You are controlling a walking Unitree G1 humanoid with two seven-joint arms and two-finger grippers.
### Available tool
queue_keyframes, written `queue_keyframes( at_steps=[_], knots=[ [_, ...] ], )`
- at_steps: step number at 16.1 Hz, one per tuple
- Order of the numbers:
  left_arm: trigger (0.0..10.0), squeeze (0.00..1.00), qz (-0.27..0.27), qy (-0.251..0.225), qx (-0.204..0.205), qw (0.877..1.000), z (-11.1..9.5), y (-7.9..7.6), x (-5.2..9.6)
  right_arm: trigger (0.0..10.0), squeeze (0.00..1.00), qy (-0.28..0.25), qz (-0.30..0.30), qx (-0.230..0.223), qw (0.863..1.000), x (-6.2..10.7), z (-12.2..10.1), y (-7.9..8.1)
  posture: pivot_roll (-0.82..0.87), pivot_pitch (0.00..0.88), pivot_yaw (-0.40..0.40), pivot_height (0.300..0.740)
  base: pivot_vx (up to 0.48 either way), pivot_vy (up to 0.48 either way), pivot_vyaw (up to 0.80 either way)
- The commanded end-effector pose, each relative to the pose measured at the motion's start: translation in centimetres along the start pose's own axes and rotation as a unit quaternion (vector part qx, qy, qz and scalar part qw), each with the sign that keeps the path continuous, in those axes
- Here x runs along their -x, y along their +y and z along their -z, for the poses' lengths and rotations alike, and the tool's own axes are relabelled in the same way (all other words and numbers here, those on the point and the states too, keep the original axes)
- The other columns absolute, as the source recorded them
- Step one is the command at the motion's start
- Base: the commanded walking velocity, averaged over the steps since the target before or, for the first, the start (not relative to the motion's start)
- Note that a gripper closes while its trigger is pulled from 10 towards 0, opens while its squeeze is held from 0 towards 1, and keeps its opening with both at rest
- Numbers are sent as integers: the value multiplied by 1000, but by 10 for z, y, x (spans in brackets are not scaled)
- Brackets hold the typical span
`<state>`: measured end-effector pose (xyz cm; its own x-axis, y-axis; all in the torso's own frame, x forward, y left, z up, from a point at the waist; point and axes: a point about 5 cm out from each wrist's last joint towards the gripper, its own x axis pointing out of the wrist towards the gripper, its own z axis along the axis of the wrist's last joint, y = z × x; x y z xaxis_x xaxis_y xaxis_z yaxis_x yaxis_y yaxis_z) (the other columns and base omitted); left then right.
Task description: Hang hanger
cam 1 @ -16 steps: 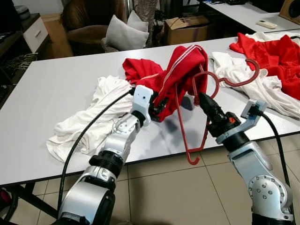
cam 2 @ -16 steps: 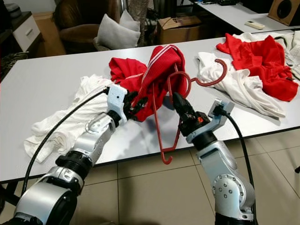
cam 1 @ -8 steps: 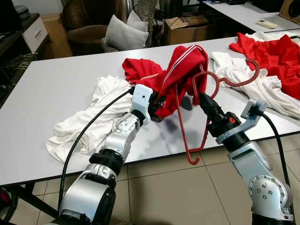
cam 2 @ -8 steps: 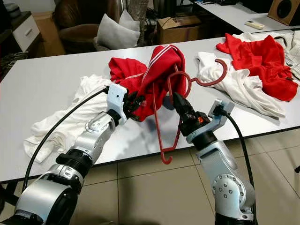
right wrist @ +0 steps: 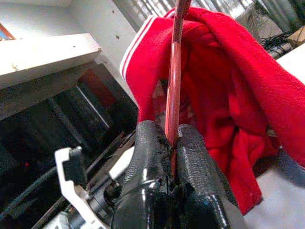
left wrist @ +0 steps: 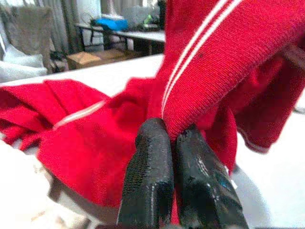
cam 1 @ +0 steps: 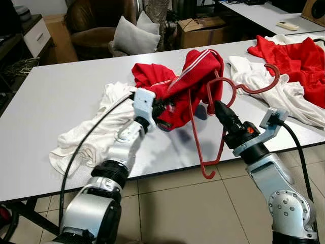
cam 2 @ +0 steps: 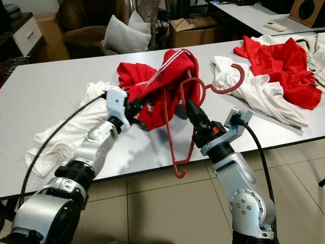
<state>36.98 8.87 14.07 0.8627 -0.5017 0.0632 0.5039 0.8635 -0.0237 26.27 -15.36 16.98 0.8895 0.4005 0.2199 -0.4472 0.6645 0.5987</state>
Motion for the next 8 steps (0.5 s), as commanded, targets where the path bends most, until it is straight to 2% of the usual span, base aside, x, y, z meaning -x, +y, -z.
queue_keyframes(
  at_steps=[1, 2, 4, 5, 8],
  knots=[
    [0, 0, -2, -23, -6, 1000, -11, 12, 5, 10000, 0, -9, -17, 1, 1000, 0, -3, 6, -185, 0, 107, 740, 0, 0, 0],
    [0, 0, 6, -27, -16, 999, -15, 15, 7, 10000, 0, -5, -15, 4, 1000, 0, -2, 5, -180, 0, 103, 740, 0, 0, 0],
    [0, 0, 70, -22, -56, 996, -33, 24, 18, 10000, 0, 3, -9, 12, 1000, 1, 0, 2, -167, 0, 99, 740, 0, 0, 0],
    [0, 0, 90, -17, -71, 993, -38, 24, 21, 10000, 0, 1, -6, 11, 1000, 0, 1, 2, -167, 0, 99, 740, 0, 0, 0],
    [0, 0, 174, 8, -124, 977, -73, 20, 33, 10000, 0, 6, 3, 10, 1000, -6, 7, -2, -117, 0, 98, 740, 0, 0, 0]
  ],
)
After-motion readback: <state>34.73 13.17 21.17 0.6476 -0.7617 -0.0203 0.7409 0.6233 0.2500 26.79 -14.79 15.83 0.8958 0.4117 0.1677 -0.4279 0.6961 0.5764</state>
